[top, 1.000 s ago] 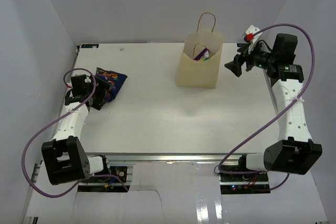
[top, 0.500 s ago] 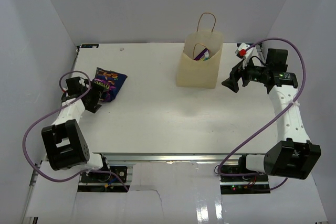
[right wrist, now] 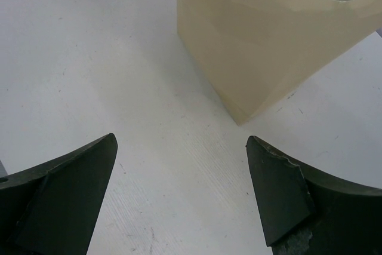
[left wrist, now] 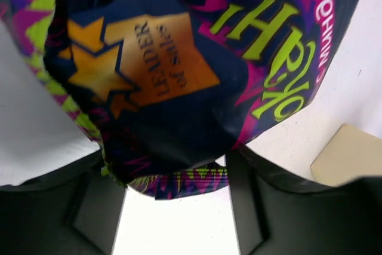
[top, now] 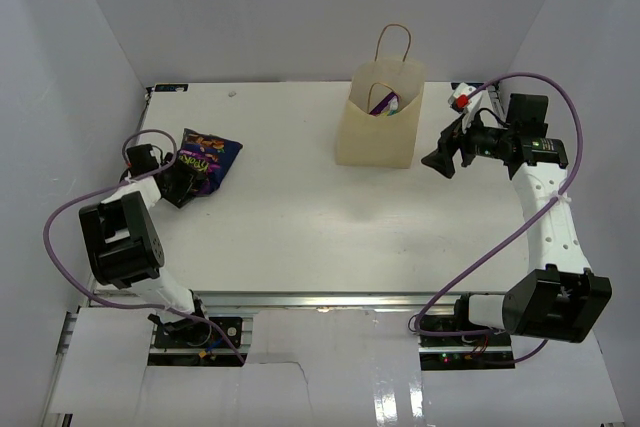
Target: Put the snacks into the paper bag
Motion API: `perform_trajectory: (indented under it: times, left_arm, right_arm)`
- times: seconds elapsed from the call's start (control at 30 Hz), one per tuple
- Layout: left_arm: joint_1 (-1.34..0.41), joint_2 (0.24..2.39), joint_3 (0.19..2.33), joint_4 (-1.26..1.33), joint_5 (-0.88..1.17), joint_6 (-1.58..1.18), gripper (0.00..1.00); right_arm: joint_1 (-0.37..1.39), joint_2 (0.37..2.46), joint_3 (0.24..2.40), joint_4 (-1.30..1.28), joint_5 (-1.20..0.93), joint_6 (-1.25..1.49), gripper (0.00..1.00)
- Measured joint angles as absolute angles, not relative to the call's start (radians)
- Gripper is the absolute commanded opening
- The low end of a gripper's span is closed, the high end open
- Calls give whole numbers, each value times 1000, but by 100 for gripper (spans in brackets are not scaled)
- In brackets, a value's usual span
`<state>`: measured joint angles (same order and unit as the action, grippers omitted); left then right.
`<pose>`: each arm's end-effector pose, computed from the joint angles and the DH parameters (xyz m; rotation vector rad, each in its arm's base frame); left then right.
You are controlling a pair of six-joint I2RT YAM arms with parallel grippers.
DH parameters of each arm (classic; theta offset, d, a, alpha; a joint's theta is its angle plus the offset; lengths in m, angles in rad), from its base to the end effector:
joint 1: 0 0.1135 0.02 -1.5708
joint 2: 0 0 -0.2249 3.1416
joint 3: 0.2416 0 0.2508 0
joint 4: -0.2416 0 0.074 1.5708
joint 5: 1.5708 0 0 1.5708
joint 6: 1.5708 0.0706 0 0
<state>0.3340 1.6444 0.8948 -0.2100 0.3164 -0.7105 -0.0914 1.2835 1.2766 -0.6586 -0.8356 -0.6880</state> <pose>0.3252 0.0896 0.1002 -1.1590 2.2706 -0.5493 0.2992 0.0252 0.3126 -0.9908 1.7674 0.4474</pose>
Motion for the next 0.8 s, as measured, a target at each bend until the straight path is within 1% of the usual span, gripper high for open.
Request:
perform_trajectory:
  times: [0.03,0.07,0.13,0.17,0.27,0.4,0.53,0.73,0.8]
  left_arm:
    - [334,1653,899,-200,326,-703,65]
    - [336,1661,900,-188,335,-694,52]
    - [343,1674,901,-163,359,-677,33]
    - [346,1681,901,-150,374,-669,19]
    - [358,1692,900,-108,436,-640,6]
    - [359,1688,900,-74,498,-606,0]
    - [358,1636,900,-79,530,-573,0]
    - [343,1442,900,-137,561,-546,0]
    - [335,1378,900,-165,568,-547,0]
  right_arm:
    - [-92,1283,1277,-661,-840,-688,95]
    - [-91,1282,1277,-665,-843,-688,94]
    - [-92,1277,1277,-676,-857,-688,93]
    - [-92,1271,1277,-682,-867,-689,93]
    - [-92,1227,1280,-703,-944,-713,93]
    - [-91,1159,1336,-723,-1089,-722,92]
    - [-81,1135,1405,-714,-1185,-717,92]
    - [-33,1150,1402,-715,-1239,-718,91]
    - [11,1154,1396,-712,-1234,-719,91]
